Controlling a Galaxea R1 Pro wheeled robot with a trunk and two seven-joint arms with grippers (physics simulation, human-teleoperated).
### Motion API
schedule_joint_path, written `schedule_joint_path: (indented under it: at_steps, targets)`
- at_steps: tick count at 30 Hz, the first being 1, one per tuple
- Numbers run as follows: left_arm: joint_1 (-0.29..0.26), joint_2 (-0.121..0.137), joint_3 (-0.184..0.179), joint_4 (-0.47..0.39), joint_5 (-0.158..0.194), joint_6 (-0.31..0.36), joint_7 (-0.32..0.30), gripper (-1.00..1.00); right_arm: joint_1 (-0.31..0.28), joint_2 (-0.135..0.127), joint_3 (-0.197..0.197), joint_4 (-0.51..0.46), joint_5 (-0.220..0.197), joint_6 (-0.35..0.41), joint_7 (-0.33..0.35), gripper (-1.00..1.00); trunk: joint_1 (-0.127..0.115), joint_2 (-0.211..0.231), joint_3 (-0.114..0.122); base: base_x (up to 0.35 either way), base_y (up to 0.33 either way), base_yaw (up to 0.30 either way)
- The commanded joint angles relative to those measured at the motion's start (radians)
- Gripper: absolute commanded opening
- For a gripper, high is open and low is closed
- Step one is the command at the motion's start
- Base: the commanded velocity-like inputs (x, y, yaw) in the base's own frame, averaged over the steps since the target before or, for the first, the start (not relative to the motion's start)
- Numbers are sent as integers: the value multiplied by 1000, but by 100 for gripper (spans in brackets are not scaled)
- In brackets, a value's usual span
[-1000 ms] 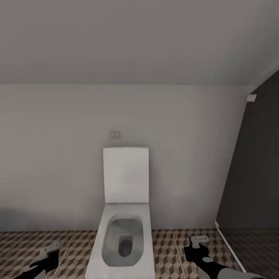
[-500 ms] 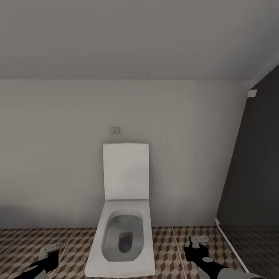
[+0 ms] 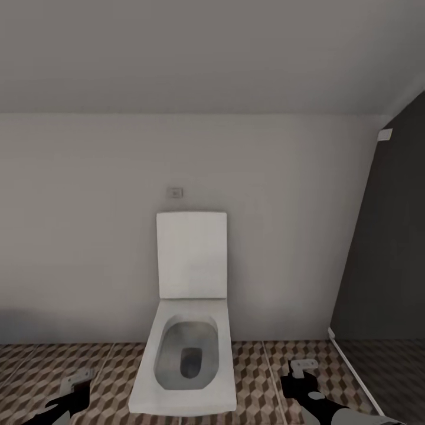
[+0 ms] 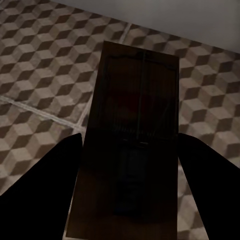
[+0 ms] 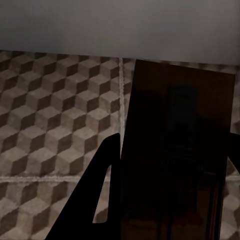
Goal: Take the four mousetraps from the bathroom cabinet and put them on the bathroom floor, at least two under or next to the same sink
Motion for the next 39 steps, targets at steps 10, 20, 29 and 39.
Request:
schedule_joint_path:
  at_steps: [10, 20, 29, 39]
  targets:
    - [0, 0, -9, -1, 5, -1, 5, -100, -2, 1, 9, 4, -11, -7, 2, -100, 38, -71, -32, 0, 0, 0]
    - [0, 0, -9, -1, 5, -1, 5, -100, -2, 1, 9, 4, -11, -7, 2, -100, 77, -141, -64, 0, 0, 0]
    - [0, 0, -9, -1, 5, -1, 5, -100, -2, 1, 10, 4, -11, -7, 2, -100, 111, -204, -92, 0, 0, 0]
    - [0, 0, -9, -1, 5, -1, 5, -100, -2, 1, 10, 4, -11, -7, 2, -100, 149, -274, -123, 0, 0, 0]
